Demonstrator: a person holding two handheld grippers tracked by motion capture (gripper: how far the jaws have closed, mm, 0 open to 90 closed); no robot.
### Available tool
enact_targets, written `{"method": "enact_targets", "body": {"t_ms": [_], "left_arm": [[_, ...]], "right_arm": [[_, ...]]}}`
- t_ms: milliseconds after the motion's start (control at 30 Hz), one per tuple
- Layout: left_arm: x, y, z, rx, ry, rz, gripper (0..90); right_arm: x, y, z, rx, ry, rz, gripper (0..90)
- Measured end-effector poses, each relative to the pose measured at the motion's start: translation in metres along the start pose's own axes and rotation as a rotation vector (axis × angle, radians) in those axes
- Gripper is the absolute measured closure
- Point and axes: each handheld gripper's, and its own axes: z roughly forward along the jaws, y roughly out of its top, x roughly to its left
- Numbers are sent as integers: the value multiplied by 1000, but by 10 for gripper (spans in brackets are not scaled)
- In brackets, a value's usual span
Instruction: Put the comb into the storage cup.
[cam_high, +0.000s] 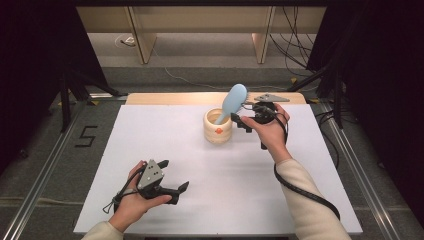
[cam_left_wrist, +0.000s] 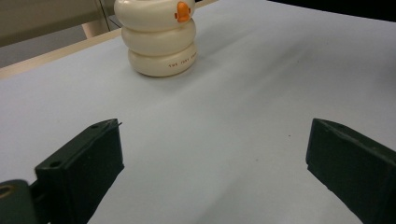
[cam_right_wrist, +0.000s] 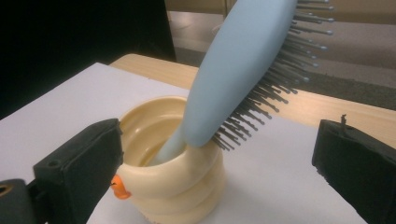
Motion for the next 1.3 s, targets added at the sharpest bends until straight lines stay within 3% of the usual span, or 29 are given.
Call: {"method": "enact_targets", "body": {"t_ms": [767,1300], "left_arm": [[1,0,0,2,5,0,33],[2,-1,0,4,7,-7,33]], "right_arm": [[-14,-43,-49,19,26,-37,44],[-4,-63,-75,31,117,-122,64]]}}
